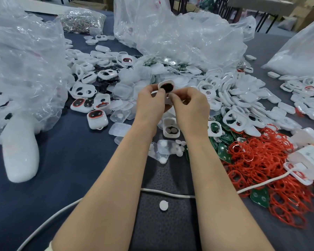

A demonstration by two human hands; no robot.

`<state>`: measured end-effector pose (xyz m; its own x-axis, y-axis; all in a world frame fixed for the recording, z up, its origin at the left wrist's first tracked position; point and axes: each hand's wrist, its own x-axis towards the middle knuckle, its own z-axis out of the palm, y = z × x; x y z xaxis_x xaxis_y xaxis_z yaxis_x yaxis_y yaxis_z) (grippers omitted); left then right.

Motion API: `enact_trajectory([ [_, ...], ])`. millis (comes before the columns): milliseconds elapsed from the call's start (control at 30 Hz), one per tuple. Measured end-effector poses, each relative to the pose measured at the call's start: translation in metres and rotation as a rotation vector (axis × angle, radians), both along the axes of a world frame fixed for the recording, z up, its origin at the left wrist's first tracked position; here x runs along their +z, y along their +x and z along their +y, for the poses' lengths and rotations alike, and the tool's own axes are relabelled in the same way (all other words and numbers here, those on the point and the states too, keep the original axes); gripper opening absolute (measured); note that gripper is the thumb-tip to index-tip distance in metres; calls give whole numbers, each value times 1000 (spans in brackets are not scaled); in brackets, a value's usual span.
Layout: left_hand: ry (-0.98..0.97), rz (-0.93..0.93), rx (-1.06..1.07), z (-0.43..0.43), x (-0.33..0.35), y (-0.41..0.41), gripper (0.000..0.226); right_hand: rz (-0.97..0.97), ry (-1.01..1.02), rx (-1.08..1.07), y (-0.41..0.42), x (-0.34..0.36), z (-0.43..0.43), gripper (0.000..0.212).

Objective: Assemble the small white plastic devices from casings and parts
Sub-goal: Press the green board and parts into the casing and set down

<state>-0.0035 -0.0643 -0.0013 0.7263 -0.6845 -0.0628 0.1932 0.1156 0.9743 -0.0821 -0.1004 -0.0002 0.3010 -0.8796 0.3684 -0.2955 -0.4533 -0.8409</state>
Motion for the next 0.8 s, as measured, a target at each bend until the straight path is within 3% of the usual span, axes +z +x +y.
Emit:
enact_trajectory([
  [433, -13, 14, -14, -1, 0, -3, 20, -71, 45, -54, 7, -8, -1, 11],
  [633, -46, 21, -39, 0, 2, -3, 15, -219, 337, 21, 3, -5, -6, 14],
  [800, -94, 18, -89, 2, 1, -5, 16, -309, 442, 64, 1, -2, -9, 11],
])
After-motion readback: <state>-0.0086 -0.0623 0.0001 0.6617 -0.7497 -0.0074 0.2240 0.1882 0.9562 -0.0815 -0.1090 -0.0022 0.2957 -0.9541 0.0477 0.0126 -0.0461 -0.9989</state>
